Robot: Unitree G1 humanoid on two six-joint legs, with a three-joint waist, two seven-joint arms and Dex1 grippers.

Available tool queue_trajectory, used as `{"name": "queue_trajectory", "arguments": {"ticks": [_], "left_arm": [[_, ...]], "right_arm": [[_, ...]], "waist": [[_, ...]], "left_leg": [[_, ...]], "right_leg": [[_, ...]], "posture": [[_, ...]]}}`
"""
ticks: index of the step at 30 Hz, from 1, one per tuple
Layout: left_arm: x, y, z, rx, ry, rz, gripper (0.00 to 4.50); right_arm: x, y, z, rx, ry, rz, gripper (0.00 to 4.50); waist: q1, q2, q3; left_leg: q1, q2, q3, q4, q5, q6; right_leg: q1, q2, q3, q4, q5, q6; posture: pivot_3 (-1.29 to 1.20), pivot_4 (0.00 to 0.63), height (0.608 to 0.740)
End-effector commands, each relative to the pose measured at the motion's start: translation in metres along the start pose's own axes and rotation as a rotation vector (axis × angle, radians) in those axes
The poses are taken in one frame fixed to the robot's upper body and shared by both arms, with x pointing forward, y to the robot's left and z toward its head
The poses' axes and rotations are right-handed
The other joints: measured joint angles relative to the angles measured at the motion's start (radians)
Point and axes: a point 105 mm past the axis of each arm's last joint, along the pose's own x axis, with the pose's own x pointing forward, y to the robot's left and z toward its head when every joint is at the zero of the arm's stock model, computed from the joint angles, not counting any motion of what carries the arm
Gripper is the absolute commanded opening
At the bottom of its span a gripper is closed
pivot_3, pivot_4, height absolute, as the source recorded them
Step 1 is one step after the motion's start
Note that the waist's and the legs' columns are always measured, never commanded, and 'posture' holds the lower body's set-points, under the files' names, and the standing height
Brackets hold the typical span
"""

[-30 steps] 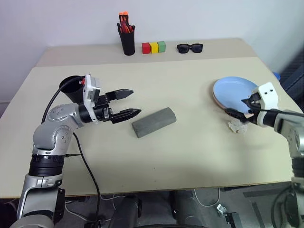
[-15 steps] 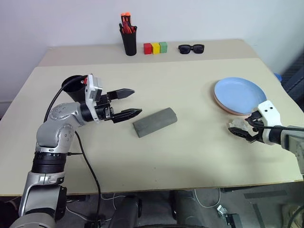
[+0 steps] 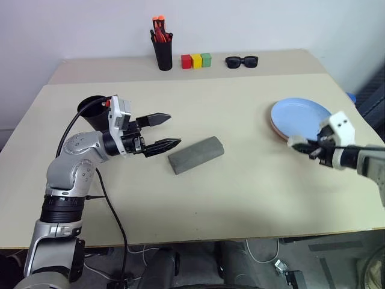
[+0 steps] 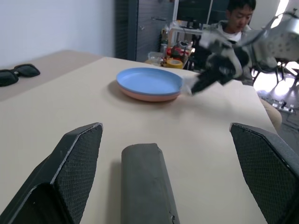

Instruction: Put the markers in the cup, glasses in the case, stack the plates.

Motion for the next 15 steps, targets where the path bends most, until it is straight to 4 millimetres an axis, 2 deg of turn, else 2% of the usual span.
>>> {"name": "queue_trajectory", "arguments": {"ticks": [1,3,6,7,8,10,12,14,15], "left_arm": [[-0.001,0.002,0.015,0.066,-0.041,0.018,4.5],[-0.002,0.003,0.016,0.073,-0.04,0.026,4.5],[-0.005,0.004,0.017,0.076,-0.039,0.041,4.5],[-0.006,0.004,0.017,0.079,-0.036,0.048,4.5],[-0.008,0.004,0.017,0.081,-0.034,0.053,4.5],[-0.01,0.004,0.019,0.088,-0.03,0.062,4.5],[-0.014,0.005,0.023,0.09,-0.033,0.078,4.5],[-0.019,0.006,0.025,0.079,-0.023,0.101,4.5],[-0.022,0.007,0.025,0.072,-0.014,0.111,4.5]], "right_arm": [[0.002,-0.045,0.024,-0.007,-0.109,-0.265,0.07],[0.011,-0.056,0.02,-0.003,-0.095,-0.324,0.07],[0.03,-0.056,0.01,0.012,-0.054,-0.319,0.07],[0.037,-0.056,0.007,0.004,-0.036,-0.319,1.11],[0.042,-0.055,0.011,-0.008,-0.046,-0.315,1.46],[0.046,-0.054,0.022,-0.016,-0.082,-0.305,2.52],[0.042,-0.057,0.043,-0.035,-0.165,-0.323,3.47],[0.037,-0.054,0.065,0.05,-0.292,-0.275,4.42],[0.037,-0.053,0.068,0.073,-0.313,-0.258,4.42]], "waist": [[0.001,0.0,0.0],[0.003,0.0,0.0],[0.003,0.0,0.0],[0.001,0.0,0.0],[-0.001,0.0,0.0],[-0.003,0.001,0.0],[-0.004,0.002,0.001],[-0.004,0.002,0.001],[-0.004,0.002,0.001]], "left_leg": [[0.0,0.0,0.001,0.0,0.0,0.0],[0.0,0.0,0.0,0.0,0.0,0.0],[-0.001,0.0,-0.001,-0.001,0.0,0.0],[-0.001,0.0,0.0,-0.001,0.0,0.0],[-0.001,0.0,0.0,-0.001,0.0,0.0],[-0.001,0.0,0.001,-0.001,0.0,0.0],[-0.003,0.0,0.001,-0.001,0.0,0.0],[-0.003,0.0,0.001,-0.001,0.0,0.0],[-0.003,0.0,0.001,-0.002,0.0,0.0]], "right_leg": [[0.0,0.0,0.0,0.0,0.0,0.0],[0.0,0.0,0.0,0.0,0.0,0.0],[0.0,0.0,0.0,0.0,0.0,0.0],[0.0,0.0,0.0,-0.001,0.0,0.0],[-0.001,0.0,0.0,-0.001,0.0,0.0],[-0.002,0.0,0.0,-0.001,0.0,0.0],[-0.004,0.0,0.0,0.0,0.0,0.0],[-0.005,0.0,0.0,0.0,0.0,0.0],[-0.005,0.0,0.0,0.0,0.0,0.0]], "posture": [[0.0,0.15,0.74],[0.0,0.15,0.74],[0.0,0.15,0.74],[0.0,0.15,0.74],[0.0,0.15,0.74],[0.0,0.15,0.74],[0.0,0.15,0.74],[0.0,0.15,0.74],[0.0,0.15,0.74]]}}
